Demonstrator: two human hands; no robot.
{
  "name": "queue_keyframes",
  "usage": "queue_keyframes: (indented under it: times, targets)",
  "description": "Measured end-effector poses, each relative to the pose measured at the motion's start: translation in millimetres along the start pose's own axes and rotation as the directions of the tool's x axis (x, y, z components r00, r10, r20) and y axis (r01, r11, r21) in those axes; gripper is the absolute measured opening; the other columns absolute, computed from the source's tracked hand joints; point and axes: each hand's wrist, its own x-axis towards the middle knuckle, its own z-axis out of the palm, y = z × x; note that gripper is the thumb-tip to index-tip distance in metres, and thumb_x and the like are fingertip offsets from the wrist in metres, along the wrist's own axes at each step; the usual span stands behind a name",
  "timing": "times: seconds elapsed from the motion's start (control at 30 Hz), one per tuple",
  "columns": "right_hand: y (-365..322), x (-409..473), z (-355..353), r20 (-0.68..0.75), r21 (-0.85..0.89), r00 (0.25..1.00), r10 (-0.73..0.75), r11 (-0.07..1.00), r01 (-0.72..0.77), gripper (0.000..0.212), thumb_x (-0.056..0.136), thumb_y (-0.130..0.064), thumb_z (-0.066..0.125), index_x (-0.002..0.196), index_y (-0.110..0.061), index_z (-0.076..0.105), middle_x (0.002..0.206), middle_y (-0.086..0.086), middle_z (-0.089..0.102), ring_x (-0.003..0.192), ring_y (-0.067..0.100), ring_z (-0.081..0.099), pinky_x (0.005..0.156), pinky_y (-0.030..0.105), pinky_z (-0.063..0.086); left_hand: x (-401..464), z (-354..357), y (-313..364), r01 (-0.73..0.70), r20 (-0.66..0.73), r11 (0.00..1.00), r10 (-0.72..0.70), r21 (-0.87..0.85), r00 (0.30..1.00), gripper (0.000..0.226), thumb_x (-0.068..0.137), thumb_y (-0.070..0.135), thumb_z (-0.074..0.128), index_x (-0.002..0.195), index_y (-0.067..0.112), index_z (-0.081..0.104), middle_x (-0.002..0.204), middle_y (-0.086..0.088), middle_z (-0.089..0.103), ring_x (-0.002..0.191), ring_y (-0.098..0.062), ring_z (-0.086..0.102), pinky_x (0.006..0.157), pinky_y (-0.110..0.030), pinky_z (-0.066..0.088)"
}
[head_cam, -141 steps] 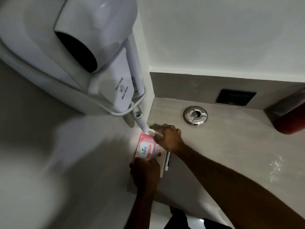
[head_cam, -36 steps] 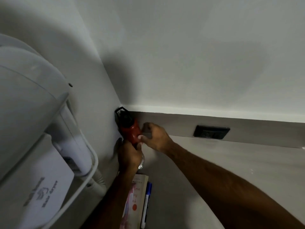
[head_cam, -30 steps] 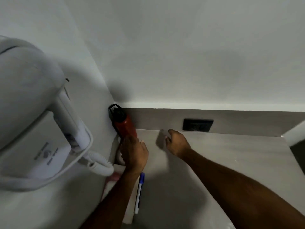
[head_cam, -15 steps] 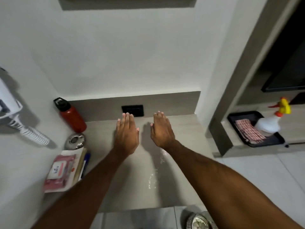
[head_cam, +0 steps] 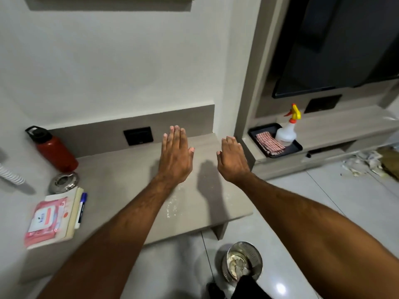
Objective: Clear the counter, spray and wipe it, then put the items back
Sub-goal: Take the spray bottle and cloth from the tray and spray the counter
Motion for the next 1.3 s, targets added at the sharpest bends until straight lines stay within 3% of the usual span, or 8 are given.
queue_keyframes:
  times: [0.27,0.63,0.73,0.87,0.93,1.07,1.2,1.3]
  targets:
    - [93.9,-61.4,-9.9,0.007,-0.064,0.987,0.16,0.985,-0.159,0.053,0.101,-0.027,0.033,0.145,0.003,0.033,0.153,0.025,0.034,0.143,0.038,0.029,0.119,0.047,0.019,-15.9,32.2,57.5,-0.078,0.047,0.997,0.078,-0.006,0.996,0.062,0.1,0.029,0.037,0.148,-0.006,0.02,0.157,-0.026,0.018,0.148,-0.037,0.01,0.122,-0.051,0.007]
    - [273.7,12.2,-44.8,-0.104,0.052,0.958,0.268,0.963,-0.264,0.057,0.099,-0.023,0.041,0.148,0.005,0.03,0.153,0.026,0.034,0.143,0.038,0.03,0.12,0.045,0.019,106.5,132.4,236.9,-0.136,0.057,0.987,0.141,-0.082,0.988,0.071,0.094,0.037,0.046,0.149,-0.002,0.021,0.157,-0.024,0.021,0.148,-0.036,0.015,0.12,-0.049,0.016]
    - [337.7,46.8,-45.1,-0.121,0.133,0.95,0.287,0.953,-0.271,0.051,0.097,-0.025,0.046,0.138,0.005,0.044,0.138,0.027,0.049,0.127,0.041,0.046,0.111,0.045,0.033,152.0,183.3,296.5,-0.064,0.121,0.996,0.071,-0.06,0.99,0.075,0.09,0.031,0.05,0.15,-0.002,0.018,0.158,-0.024,0.018,0.148,-0.035,0.013,0.121,-0.047,0.014]
    - [402.5,100.9,-44.1,-0.021,0.194,0.939,0.342,0.923,-0.332,0.058,0.101,-0.039,0.04,0.147,-0.003,0.036,0.154,0.021,0.037,0.143,0.035,0.033,0.119,0.042,0.025,204.4,237.3,342.3,0.069,0.172,0.997,-0.063,-0.03,0.983,0.072,0.088,0.025,0.051,0.148,-0.003,0.022,0.156,-0.025,0.023,0.147,-0.038,0.017,0.121,-0.046,0.016]
    - [424.1,128.5,-40.3,0.02,0.248,0.935,0.354,0.904,-0.347,0.061,0.1,-0.043,0.042,0.147,-0.005,0.035,0.153,0.018,0.04,0.142,0.033,0.036,0.115,0.041,0.031,225.2,255.5,354.9,0.112,0.183,0.991,-0.099,-0.065,0.978,0.068,0.088,0.023,0.055,0.146,-0.002,0.029,0.154,-0.025,0.03,0.145,-0.039,0.023,0.12,-0.047,0.021]
    - [440.2,181.8,-26.4,0.093,0.426,0.921,0.379,0.821,-0.381,0.053,0.094,-0.043,0.056,0.129,-0.005,0.049,0.121,0.015,0.062,0.113,0.033,0.059,0.082,0.033,0.044,251.7,282.5,358.4,0.239,0.246,0.962,-0.202,-0.132,0.948,0.083,0.083,0.034,0.067,0.147,0.003,0.024,0.155,-0.017,0.03,0.146,-0.032,0.022,0.12,-0.042,0.02]
    - [444.7,212.5,1.5,0.165,0.507,0.922,0.351,0.772,-0.384,0.026,0.091,-0.04,0.064,0.101,-0.019,0.053,0.084,-0.003,0.06,0.078,0.019,0.062,0.06,0.026,0.046,254.9,297.1,352.5,0.425,0.243,0.891,-0.382,-0.159,0.892,0.088,0.077,0.045,0.072,0.144,0.009,0.028,0.146,-0.011,0.045,0.136,-0.03,0.041,0.113,-0.043,0.038]
    - [450.1,219.6,11.9,0.167,0.465,0.91,0.38,0.783,-0.413,0.019,0.09,-0.032,0.066,0.101,-0.017,0.061,0.087,0.004,0.068,0.08,0.025,0.065,0.068,0.033,0.051,253.4,307.1,349.2,0.495,0.261,0.846,-0.441,-0.197,0.859,0.086,0.079,0.047,0.07,0.145,0.015,0.025,0.147,-0.007,0.044,0.136,-0.027,0.041,0.114,-0.043,0.037]
